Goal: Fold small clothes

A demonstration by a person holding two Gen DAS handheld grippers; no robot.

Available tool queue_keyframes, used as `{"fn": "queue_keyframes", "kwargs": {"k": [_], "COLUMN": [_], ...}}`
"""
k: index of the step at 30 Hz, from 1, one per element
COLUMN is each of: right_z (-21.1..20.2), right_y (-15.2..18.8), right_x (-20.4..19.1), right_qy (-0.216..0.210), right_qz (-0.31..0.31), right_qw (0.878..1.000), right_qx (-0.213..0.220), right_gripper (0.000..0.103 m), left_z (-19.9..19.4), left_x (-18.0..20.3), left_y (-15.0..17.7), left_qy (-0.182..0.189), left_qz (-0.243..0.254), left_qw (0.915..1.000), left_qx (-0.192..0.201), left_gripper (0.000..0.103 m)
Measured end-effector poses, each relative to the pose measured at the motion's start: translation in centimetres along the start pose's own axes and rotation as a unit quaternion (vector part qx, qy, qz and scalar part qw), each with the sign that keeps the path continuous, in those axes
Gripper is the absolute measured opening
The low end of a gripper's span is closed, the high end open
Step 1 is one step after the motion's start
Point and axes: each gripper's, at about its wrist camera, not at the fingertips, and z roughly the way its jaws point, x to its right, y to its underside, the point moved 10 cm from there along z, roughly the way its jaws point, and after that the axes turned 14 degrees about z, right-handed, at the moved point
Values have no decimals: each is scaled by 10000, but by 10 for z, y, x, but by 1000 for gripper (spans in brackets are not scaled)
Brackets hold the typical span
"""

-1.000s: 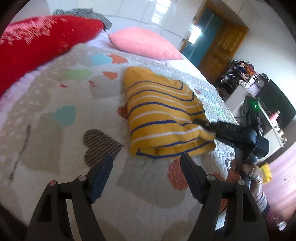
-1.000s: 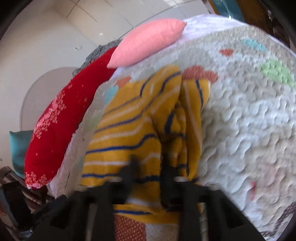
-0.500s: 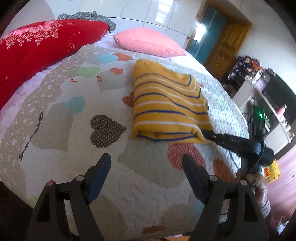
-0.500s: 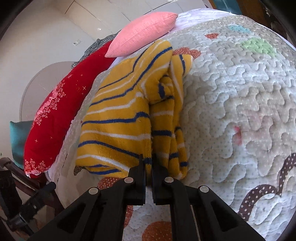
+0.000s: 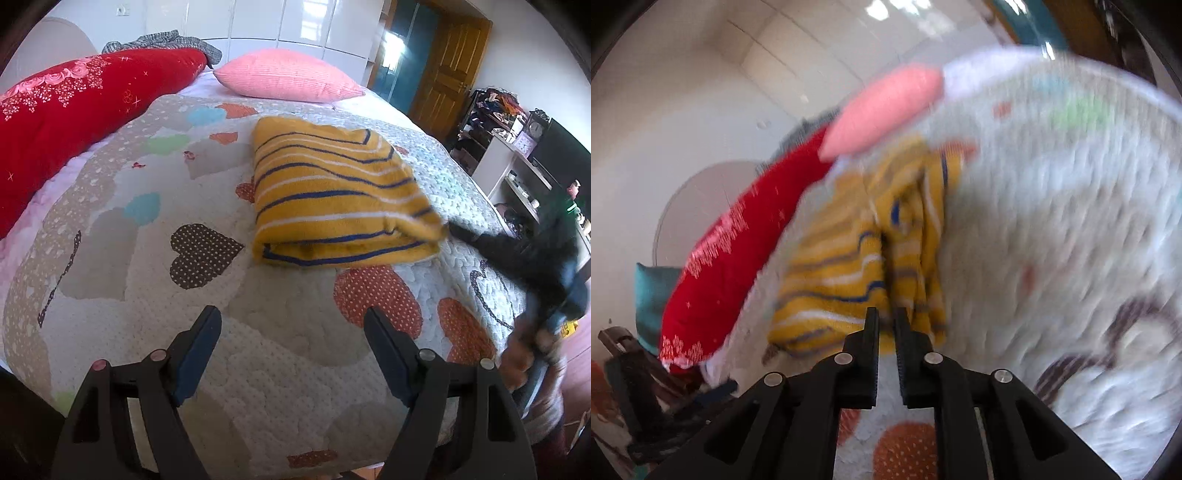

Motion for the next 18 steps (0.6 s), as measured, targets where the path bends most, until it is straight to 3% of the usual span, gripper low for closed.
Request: {"fn": "queue_keyframes", "kwargs": {"k": [2, 4, 12, 15, 17, 18], "right_z": [-9, -1, 107, 135, 136, 134], "right_y": [-22, -37, -78, -89, -98, -103], "right_x": [-19, -34, -45, -20, -7, -1], "right_qy": [-68, -99, 76, 495, 524, 497], "right_qz": [-169, -356, -550, -658, -654, -647], "right_qw": [9997, 9993, 9956, 9933, 9940, 9947], "right_qx": [178, 81, -754, -806, -709, -633], "right_gripper": [20, 26, 27, 20, 10, 10], "left_z": [3, 4, 22, 34, 46, 52], "left_x": [1, 0, -27, -38, -46, -49], "left_y": [-5, -19, -91, -109, -121, -126], "left_qy": [7, -23, -229, -344, -376, -394], "left_qz": [61, 158, 197, 199, 194, 175], "left_qw": [10000, 9998, 9988, 9986, 9987, 9988], "left_qx": [-3, 72, 384, 341, 274, 237], "left_gripper": [79, 79, 82, 82, 84, 84]}}
